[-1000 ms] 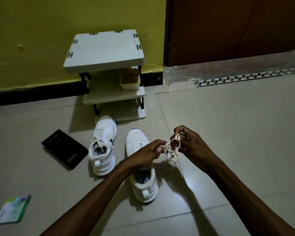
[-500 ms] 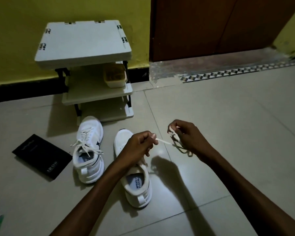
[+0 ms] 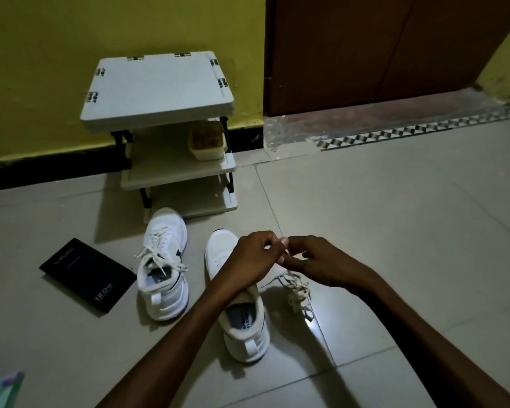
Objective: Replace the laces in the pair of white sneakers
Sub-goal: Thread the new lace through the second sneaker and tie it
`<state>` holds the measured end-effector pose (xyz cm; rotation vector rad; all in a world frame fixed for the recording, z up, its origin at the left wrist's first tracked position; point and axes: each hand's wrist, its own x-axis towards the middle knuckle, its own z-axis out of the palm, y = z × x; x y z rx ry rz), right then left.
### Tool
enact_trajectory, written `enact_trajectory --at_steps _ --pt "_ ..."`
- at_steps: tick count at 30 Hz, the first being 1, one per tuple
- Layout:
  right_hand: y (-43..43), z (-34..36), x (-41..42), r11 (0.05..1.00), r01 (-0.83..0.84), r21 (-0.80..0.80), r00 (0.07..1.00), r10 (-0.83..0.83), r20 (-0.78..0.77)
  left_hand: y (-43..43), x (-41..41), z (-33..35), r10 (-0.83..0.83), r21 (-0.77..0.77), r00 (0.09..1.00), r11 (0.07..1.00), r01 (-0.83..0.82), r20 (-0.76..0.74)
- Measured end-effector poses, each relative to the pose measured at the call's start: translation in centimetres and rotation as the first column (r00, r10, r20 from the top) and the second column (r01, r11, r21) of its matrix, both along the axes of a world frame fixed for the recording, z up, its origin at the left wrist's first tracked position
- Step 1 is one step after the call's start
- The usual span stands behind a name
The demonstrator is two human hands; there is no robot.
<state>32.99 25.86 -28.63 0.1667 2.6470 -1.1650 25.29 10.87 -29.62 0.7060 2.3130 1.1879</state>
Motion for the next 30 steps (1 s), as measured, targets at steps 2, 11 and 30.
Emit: enact_trajectory --at_steps 2,11,30 --pt "0.0 -0.1 0.1 0.994 0.045 0.097 0.999 -0.042 -0.029 0.0 -0.1 0.4 0.000 -0.038 1.000 0.999 -0.001 -0.011" --pt "2.8 -4.3 1.3 0.718 0.071 0.693 0.975 -0.196 0.102 -2.7 -1.4 1.3 0.068 -0.072 0.993 0.995 -0.075 -0.097" --pt "-2.7 -0.8 -1.0 0.993 0.085 0.085 0.983 -0.070 -0.167 -2.0 1.4 1.0 0.176 -0.007 0.958 0.983 -0.182 -0.227"
